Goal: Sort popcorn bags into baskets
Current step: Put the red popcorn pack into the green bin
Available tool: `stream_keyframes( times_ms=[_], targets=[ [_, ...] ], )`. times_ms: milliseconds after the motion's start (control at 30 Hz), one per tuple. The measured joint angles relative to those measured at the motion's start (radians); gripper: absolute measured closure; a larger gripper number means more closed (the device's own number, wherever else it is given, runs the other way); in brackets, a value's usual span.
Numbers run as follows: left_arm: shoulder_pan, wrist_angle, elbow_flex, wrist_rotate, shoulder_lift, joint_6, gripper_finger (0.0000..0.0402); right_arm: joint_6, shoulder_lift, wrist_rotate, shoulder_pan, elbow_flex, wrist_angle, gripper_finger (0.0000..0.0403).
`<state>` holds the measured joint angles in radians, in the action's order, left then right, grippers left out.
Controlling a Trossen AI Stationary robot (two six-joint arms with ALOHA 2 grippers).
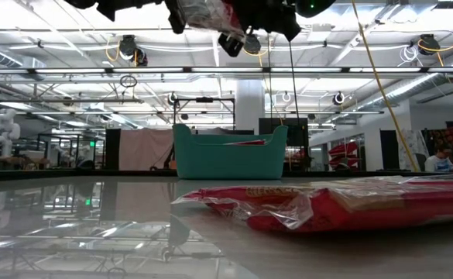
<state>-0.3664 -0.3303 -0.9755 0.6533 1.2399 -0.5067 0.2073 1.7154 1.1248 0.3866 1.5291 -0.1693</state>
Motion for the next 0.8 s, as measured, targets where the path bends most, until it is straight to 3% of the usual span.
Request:
stream_keyframes(
  times_ms=[233, 367, 600, 800],
  targets=[
    [-0.023, 0.189, -0.07, -0.134, -0.007, 0.084, 0.0265, 0.029, -0.057, -0.045, 0.065, 0.0, -0.159, 0.0397],
    [-0.061, 0.295, -0.141, -0.197, -0.006, 0.126, 0.023, -0.01, -0.112, -0.163, 0.081, 0.0, -0.328, 0.0394],
    [-0.113, 0.415, -0.248, -0.287, -0.007, 0.188, 0.0209, -0.072, -0.203, -0.502, 0.083, 0.0, -0.572, 0.0396],
    [-0.114, 0.437, -0.265, -0.299, -0.007, 0.132, 0.0221, 0.002, -0.277, -0.795, 0.084, 0.0, -0.638, 0.0395]
  ],
)
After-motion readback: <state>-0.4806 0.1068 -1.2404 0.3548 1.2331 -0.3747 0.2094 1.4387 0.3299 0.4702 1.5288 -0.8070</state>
